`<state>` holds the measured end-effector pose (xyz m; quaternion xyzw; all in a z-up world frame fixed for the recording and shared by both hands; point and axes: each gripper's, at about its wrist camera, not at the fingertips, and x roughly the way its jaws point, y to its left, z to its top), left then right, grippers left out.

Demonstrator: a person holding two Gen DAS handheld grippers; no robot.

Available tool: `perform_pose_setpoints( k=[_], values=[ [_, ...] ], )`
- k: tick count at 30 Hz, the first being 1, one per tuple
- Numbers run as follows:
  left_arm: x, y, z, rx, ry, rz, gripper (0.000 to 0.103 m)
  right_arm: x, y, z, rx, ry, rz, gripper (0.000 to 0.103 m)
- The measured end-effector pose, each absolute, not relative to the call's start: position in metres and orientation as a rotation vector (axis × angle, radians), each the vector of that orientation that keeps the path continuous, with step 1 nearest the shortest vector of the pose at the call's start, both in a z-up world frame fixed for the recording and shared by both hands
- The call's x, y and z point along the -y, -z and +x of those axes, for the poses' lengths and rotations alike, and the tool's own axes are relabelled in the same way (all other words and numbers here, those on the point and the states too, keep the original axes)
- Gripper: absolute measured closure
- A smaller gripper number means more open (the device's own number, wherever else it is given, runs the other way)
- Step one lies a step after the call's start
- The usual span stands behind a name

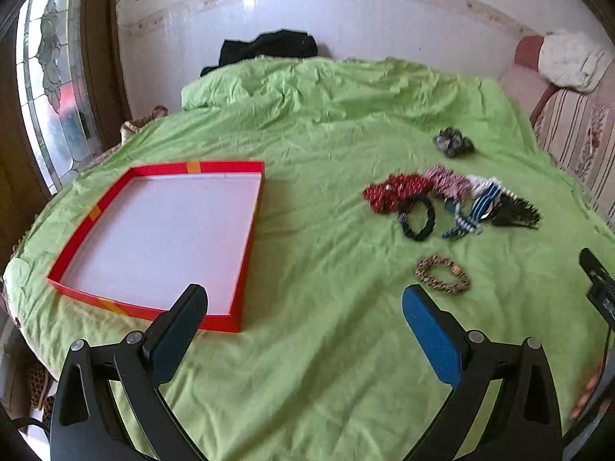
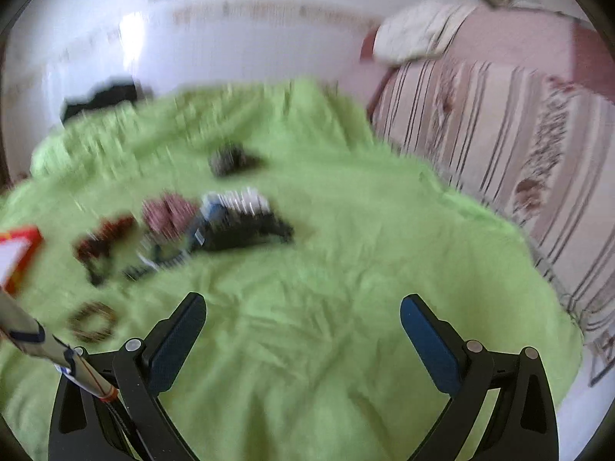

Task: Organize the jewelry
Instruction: 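Move both tools over the cluster of scrunchies on the green sheet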

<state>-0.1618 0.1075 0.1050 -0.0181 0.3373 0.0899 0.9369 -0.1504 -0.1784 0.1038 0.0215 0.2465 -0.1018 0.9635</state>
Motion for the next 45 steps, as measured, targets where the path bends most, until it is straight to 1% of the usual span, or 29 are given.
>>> perform_pose_setpoints(
  k=[2,4,12,18,22,28,32,35,37,45],
  values=[
    [-0.107,-0.115,-0.172,-0.661,-0.179,-0.037,0.002,0.172,-0.112,-0.154,-0.538,0.166,0.054,0.001],
    [-0.105,-0.124,-0.182,-0.638,-0.181,-0.033,0.002,0.166,-0.119,-0.157,-0.584,0.117,0.061,0.006],
    [-0.102,-0.167,-0.228,-0.494,-0.204,0.013,0.001,0.138,-0.150,-0.194,-0.559,0.078,0.027,0.006],
    [-0.102,-0.186,-0.245,-0.466,-0.193,0.027,0.000,0.135,-0.161,-0.201,-0.594,0.082,0.033,0.006],
    [-0.098,-0.191,-0.244,-0.490,-0.160,0.024,0.000,0.138,-0.171,-0.208,-0.579,0.089,0.055,0.006],
    [-0.095,-0.189,-0.237,-0.528,-0.133,-0.002,0.000,0.140,-0.181,-0.213,-0.493,0.129,0.088,0.006],
    [-0.097,-0.183,-0.224,-0.559,-0.130,-0.015,0.000,0.138,-0.173,-0.197,-0.559,0.124,0.109,0.006],
    [-0.098,-0.175,-0.211,-0.587,-0.138,-0.008,0.000,0.134,-0.161,-0.182,-0.641,0.083,0.137,0.006],
    [-0.099,-0.170,-0.203,-0.609,-0.131,-0.014,0.000,0.129,-0.156,-0.174,-0.683,0.069,0.121,0.008],
    [-0.102,-0.152,-0.176,-0.686,-0.093,-0.028,0.000,0.113,-0.144,-0.153,-0.713,0.067,0.029,0.008]
  ],
)
